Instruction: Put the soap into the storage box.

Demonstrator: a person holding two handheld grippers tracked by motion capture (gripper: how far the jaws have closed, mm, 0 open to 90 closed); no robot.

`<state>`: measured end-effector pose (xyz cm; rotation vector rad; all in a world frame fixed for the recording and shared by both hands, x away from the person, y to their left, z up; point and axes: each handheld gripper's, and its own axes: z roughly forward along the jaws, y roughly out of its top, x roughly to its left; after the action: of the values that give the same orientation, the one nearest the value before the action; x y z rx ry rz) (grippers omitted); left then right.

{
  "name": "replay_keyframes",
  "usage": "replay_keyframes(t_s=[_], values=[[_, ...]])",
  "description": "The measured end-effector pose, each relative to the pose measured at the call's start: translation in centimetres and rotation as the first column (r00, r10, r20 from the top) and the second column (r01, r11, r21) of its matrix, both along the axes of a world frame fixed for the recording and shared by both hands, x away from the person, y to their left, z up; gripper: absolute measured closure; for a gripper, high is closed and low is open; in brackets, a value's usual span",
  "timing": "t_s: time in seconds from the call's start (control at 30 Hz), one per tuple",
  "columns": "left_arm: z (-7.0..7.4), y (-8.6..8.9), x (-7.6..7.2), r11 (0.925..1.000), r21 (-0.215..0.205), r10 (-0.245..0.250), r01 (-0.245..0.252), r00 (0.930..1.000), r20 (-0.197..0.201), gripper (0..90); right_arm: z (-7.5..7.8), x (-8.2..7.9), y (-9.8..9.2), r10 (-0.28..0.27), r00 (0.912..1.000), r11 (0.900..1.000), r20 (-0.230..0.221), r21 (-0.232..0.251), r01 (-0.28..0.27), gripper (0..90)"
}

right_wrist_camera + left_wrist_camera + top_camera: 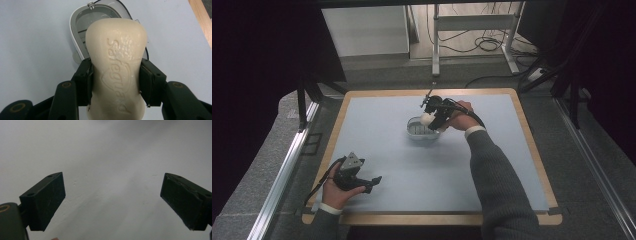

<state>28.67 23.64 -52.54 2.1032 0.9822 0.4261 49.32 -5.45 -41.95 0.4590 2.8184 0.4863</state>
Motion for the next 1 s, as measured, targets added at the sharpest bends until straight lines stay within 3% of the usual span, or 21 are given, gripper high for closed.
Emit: replay_keyframes(t_s=[1.0], values=[[-0.1,-0.1,0.0,1.0000,0.006,-0.004,0.004,1.0000,-0.002,6.3,-2.4,1.5,2.8,0.138,0.9903,0.989,0.012,-0.049,-0.138,49.4]])
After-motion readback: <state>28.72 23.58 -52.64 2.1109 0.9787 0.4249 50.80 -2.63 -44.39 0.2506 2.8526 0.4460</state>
